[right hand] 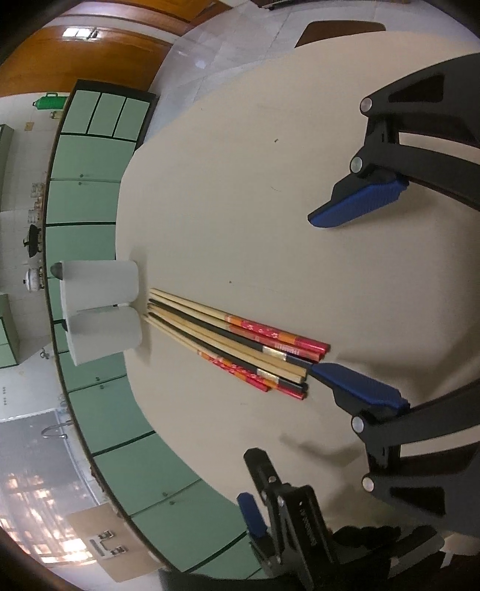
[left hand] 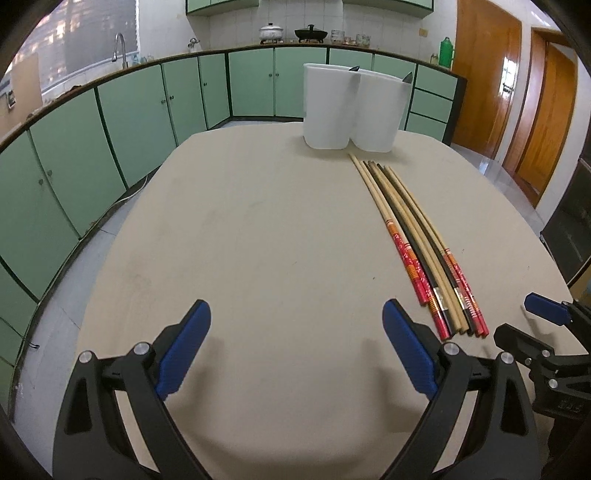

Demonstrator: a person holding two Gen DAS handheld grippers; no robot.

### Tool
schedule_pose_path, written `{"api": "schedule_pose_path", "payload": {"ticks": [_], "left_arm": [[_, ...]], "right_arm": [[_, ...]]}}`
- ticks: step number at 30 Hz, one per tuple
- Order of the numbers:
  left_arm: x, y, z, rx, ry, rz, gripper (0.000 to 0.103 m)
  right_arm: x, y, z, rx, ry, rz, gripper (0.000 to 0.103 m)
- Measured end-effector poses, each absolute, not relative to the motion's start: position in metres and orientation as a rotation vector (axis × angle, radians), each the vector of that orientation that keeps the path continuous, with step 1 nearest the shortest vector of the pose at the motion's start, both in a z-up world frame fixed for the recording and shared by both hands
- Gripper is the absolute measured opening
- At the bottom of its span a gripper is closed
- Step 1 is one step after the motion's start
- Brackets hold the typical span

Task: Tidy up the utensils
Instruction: 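Withdraw both tools from the holder back toward the chopsticks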

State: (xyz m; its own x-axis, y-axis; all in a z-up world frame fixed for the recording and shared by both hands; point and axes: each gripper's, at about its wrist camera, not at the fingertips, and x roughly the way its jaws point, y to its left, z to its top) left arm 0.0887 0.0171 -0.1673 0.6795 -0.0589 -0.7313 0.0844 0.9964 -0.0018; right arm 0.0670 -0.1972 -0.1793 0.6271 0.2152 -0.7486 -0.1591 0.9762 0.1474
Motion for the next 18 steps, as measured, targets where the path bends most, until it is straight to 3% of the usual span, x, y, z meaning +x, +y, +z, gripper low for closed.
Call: {"api": "schedule_pose_path", "payload": {"ticks": [18], "left_arm": [[0.09,0.026,-0.17,0.007,0.842,-0.074,0.091]], "right_arm": [[0.069,-0.205,-0.18,0.047,0.866,0.132,0.066]]}}
